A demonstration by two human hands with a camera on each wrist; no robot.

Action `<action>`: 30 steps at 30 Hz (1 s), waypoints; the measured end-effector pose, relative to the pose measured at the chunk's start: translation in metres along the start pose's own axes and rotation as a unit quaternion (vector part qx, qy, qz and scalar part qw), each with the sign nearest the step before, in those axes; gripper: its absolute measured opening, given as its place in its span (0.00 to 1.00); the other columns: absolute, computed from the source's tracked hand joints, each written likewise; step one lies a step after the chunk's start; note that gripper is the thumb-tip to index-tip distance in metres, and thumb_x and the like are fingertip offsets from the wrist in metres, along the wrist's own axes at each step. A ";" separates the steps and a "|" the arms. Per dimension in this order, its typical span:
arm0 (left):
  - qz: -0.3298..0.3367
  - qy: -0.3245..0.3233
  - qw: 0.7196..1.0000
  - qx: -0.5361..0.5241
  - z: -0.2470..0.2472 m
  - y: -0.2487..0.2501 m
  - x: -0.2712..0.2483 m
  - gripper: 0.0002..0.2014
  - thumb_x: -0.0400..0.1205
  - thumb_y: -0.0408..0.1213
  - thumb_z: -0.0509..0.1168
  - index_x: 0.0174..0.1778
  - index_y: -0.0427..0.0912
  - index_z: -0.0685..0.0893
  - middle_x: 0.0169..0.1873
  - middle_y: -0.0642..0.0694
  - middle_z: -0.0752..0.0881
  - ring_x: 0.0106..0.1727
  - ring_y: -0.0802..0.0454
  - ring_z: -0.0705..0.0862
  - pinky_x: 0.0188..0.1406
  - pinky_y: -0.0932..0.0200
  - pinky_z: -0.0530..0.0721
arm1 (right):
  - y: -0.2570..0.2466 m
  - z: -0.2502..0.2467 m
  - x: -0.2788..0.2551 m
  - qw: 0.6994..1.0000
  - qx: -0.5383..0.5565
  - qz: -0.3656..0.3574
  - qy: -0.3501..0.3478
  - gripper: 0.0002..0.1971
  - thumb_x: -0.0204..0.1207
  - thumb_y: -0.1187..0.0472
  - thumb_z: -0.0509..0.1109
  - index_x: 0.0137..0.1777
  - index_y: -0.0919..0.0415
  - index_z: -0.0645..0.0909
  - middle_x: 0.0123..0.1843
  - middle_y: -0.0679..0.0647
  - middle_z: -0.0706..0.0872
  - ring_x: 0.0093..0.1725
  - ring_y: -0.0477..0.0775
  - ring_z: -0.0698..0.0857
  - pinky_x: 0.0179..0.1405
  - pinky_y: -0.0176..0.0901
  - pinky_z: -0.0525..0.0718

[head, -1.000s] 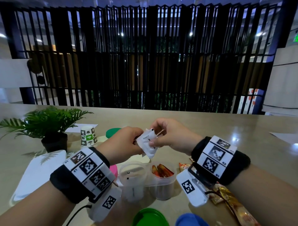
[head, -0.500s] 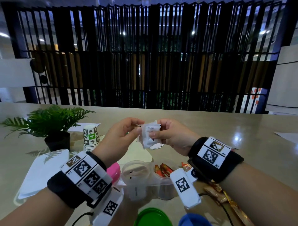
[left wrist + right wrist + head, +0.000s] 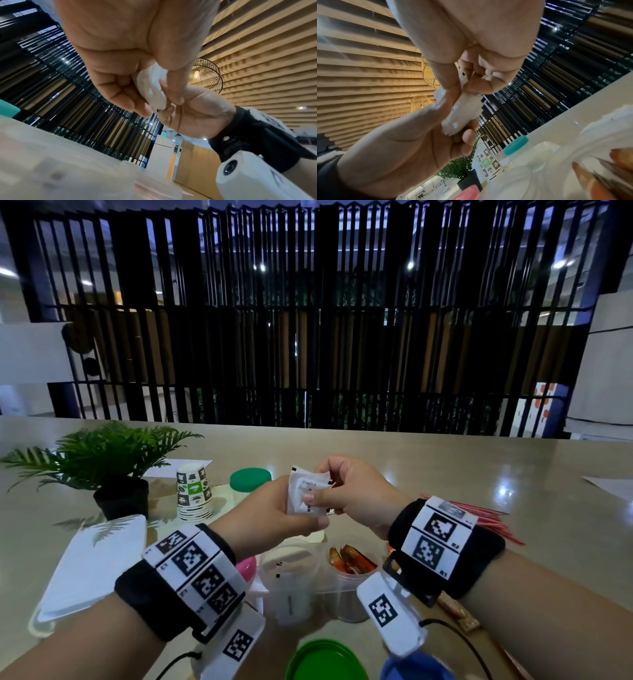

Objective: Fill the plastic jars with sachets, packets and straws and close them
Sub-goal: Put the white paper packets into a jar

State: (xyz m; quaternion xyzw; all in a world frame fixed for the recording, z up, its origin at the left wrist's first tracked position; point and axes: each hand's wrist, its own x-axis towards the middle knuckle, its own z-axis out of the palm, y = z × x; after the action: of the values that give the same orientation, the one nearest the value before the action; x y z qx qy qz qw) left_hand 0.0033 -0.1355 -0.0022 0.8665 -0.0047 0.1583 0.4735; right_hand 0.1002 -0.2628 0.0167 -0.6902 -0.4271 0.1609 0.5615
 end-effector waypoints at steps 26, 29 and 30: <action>-0.144 -0.253 0.806 0.515 -0.001 -0.034 -0.011 0.37 0.74 0.75 0.55 0.78 0.65 0.68 0.76 0.49 0.68 0.75 0.47 0.65 0.72 0.44 0.67 | 0.035 0.014 -0.001 0.962 -0.268 0.040 -0.033 0.15 0.77 0.59 0.71 0.33 0.50 0.70 0.30 0.43 0.73 0.29 0.41 0.71 0.30 0.35 0.68; -0.133 -0.246 0.813 0.511 -0.001 -0.037 -0.011 0.34 0.72 0.74 0.60 0.73 0.66 0.73 0.70 0.52 0.72 0.72 0.48 0.68 0.69 0.46 0.68 | 0.039 0.020 0.002 0.958 -0.278 0.049 -0.053 0.08 0.76 0.57 0.70 0.39 0.58 0.75 0.35 0.50 0.77 0.34 0.48 0.75 0.37 0.42 0.74; -0.136 -0.244 0.815 0.509 -0.002 -0.037 -0.012 0.33 0.72 0.73 0.62 0.72 0.66 0.74 0.69 0.52 0.73 0.71 0.48 0.69 0.68 0.47 0.69 | 0.039 0.021 0.003 0.956 -0.283 0.047 -0.055 0.08 0.76 0.57 0.70 0.42 0.61 0.76 0.37 0.52 0.77 0.36 0.50 0.75 0.38 0.45 0.74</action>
State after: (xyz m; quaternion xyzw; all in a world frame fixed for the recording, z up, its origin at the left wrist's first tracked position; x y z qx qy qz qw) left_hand -0.0025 -0.1147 -0.0347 0.9858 0.0787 -0.1440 -0.0346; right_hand 0.1032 -0.2472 -0.0252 -0.8301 -0.4525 0.0978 0.3107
